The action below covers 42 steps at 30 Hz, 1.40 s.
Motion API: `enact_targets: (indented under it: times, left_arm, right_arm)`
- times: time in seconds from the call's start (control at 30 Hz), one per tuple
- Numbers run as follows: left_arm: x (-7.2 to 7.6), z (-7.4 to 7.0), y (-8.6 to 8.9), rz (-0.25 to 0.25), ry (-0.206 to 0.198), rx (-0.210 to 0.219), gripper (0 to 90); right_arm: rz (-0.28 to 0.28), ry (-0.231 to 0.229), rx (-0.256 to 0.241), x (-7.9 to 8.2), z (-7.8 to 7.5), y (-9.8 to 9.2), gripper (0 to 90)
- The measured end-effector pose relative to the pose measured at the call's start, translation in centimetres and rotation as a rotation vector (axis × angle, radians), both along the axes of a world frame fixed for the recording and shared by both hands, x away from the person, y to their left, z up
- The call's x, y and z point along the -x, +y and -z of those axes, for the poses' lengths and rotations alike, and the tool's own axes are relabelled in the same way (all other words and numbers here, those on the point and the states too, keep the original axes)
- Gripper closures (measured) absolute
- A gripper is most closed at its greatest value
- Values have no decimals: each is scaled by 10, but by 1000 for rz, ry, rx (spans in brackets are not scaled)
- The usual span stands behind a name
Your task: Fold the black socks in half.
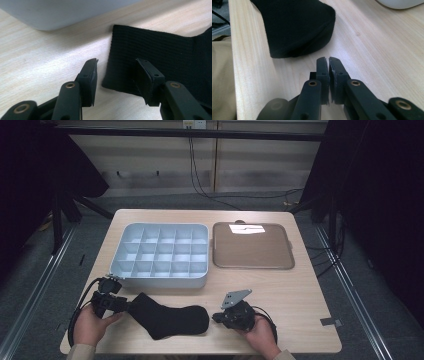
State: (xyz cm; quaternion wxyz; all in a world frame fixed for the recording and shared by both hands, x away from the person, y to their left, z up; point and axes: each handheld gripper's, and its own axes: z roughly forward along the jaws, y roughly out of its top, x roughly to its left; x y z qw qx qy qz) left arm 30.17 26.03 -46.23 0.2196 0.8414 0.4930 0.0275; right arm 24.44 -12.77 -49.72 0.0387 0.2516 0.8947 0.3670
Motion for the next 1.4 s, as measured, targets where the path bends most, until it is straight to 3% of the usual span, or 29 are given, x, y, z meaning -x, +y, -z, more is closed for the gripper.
enact_targets:
  times: [0.17,0.33,0.53,0.73,1.27,1.4]
  left_arm:
    - [-1,7,-6,21,36,-33,547]
    - [0,8,-9,2,39,-36,557]
    - [-1,7,-12,1,70,-23,704]
    - [-2,6,-10,-6,91,-1,753]
    - [1,-21,-5,1,103,36,765]
    - [2,-27,-6,3,84,39,765]
  right_arm:
    - [-24,-6,1,2,0,3,899]
    - [-40,-14,7,4,0,5,900]
    - [-43,-14,6,5,0,4,900]
    - [-51,1,1,7,0,7,900]
    - [-52,16,-18,9,1,6,900]
    - [-57,15,-11,10,0,8,900]
